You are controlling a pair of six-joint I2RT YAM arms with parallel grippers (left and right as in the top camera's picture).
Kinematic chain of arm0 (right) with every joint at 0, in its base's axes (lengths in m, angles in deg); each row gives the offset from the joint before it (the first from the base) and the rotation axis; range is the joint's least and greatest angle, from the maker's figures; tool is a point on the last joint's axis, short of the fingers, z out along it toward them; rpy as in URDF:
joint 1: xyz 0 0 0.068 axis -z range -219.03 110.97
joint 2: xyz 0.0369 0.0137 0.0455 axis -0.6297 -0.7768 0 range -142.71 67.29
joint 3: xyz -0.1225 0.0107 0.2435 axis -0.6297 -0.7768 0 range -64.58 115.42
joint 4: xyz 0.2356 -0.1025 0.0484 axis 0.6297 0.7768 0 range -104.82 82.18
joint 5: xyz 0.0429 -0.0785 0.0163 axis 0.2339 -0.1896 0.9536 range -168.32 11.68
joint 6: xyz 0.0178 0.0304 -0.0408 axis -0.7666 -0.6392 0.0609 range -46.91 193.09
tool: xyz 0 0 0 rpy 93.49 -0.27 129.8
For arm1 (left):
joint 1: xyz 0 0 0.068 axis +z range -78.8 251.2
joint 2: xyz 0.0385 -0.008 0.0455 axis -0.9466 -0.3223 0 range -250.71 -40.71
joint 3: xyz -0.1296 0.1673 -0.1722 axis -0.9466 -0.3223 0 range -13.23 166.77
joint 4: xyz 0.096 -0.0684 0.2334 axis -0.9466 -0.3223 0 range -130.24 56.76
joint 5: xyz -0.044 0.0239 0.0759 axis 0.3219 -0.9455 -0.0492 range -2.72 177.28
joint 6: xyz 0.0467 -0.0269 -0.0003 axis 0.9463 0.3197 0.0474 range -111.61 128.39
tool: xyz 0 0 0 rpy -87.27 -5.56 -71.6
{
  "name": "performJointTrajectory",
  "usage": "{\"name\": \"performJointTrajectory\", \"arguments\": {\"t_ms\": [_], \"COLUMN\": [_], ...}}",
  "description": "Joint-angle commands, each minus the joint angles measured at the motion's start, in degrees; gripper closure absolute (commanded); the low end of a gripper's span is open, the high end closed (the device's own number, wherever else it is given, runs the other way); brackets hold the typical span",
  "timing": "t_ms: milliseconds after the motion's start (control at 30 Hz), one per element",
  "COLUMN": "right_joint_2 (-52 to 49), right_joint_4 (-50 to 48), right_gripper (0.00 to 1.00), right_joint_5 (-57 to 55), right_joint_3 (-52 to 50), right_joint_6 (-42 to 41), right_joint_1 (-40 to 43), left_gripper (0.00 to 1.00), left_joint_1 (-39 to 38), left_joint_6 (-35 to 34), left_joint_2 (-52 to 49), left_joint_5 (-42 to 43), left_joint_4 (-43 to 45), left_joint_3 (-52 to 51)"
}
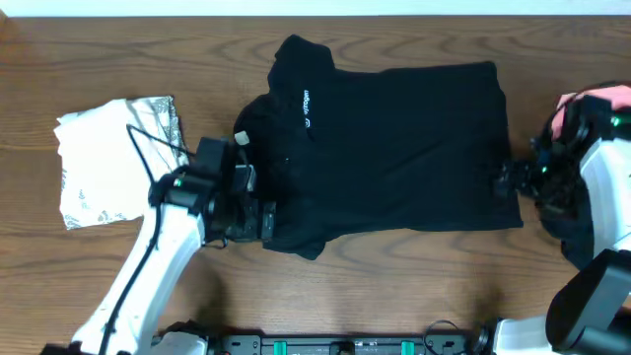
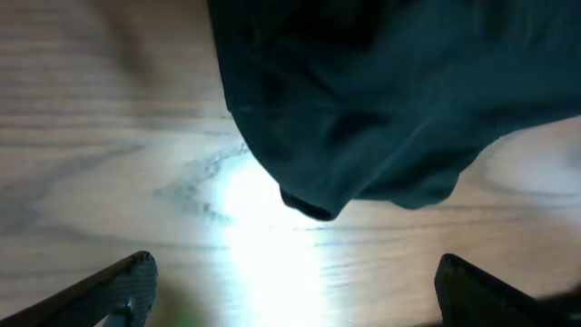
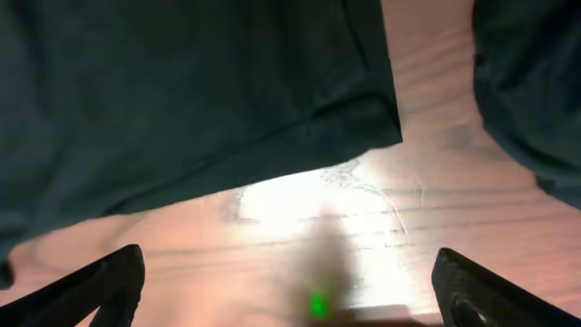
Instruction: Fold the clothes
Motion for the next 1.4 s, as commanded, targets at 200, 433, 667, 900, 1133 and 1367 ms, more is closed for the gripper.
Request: {"name": "performJointTrajectory", "arguments": {"t_ms": [200, 433, 667, 900, 1133, 1367], "right_joint_2": [2.01, 1.99, 1.66, 1.66, 1.66, 1.66], "right_joint_4": [-10.80, -19.26, -22.64, -22.64, -22.67, -22.64], "right_gripper": [0.01, 0.14, 0.15, 0.14, 0.13, 0.12], "right_joint_5": [2.99, 6.12, 6.12, 6.12, 6.05, 5.88], "right_joint_3": [-11.56, -11.98, -12.09, -12.63, -12.63, -12.63], "right_joint_6": [-2.82, -2.78, -2.78, -2.78, -2.75, -2.51], "right_joint_1": [3.61, 3.56, 3.54, 3.54, 3.56, 3.54], "left_gripper": [0.02, 0.02, 0.02, 0.02, 0.02, 0.01], "left_joint_1": [0.20, 0.20, 0.20, 0.17, 0.17, 0.17], "left_joint_6": [0.46, 0.13, 0.13, -0.28, -1.86, -2.64], "left_joint_2": [1.36, -0.79, -5.25, -10.32, -11.72, -11.72], "left_joint_5": [3.98, 8.94, 8.96, 10.23, 14.95, 14.93], "left_joint_4": [12.44, 16.31, 18.95, 21.86, 17.68, 14.38], "left_joint_3": [-6.67, -8.50, -8.50, -8.50, -8.50, -8.50]}}
